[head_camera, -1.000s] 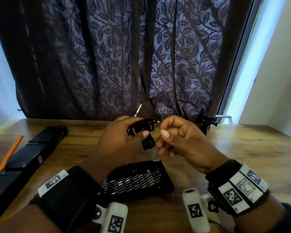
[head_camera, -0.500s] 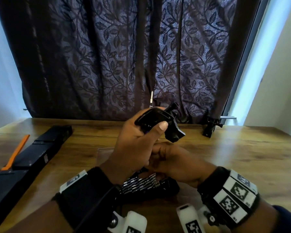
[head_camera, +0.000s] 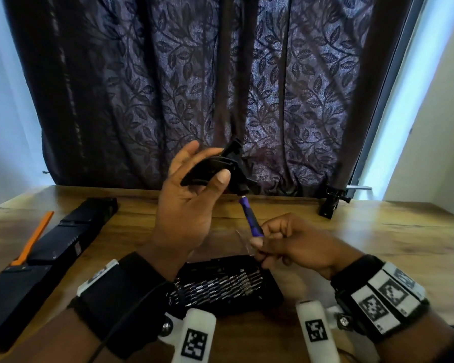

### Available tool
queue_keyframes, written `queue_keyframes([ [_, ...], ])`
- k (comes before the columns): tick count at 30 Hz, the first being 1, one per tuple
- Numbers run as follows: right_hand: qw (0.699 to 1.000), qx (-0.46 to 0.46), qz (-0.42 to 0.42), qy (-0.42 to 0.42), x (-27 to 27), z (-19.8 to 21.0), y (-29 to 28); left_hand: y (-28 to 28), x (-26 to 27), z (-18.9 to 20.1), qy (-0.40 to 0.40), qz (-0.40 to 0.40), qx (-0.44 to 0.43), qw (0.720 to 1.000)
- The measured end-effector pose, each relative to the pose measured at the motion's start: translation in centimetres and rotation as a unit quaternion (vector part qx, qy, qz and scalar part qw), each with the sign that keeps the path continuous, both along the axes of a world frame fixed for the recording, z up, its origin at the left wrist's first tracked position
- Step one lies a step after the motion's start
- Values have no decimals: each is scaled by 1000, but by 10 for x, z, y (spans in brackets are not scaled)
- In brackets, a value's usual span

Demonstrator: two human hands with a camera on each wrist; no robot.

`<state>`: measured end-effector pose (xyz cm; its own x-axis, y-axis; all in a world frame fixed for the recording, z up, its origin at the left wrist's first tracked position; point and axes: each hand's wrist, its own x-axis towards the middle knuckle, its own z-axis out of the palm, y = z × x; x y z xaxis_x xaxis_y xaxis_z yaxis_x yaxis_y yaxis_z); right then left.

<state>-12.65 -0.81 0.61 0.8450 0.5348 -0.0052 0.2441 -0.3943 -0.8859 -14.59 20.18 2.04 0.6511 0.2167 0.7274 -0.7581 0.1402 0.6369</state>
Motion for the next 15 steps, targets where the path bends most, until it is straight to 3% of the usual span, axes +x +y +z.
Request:
queue_keyframes([
  [4, 988, 87, -106, -67, 8, 1, -6, 6, 9, -6, 51, -3, -25, 998],
  [8, 947, 135, -200, -211, 22, -4, -15, 13, 13, -9, 152, -104, -105, 977],
  [15, 895, 255, -204, -305, 10, 5, -15, 25, 11, -12, 231, -268, -193, 915],
])
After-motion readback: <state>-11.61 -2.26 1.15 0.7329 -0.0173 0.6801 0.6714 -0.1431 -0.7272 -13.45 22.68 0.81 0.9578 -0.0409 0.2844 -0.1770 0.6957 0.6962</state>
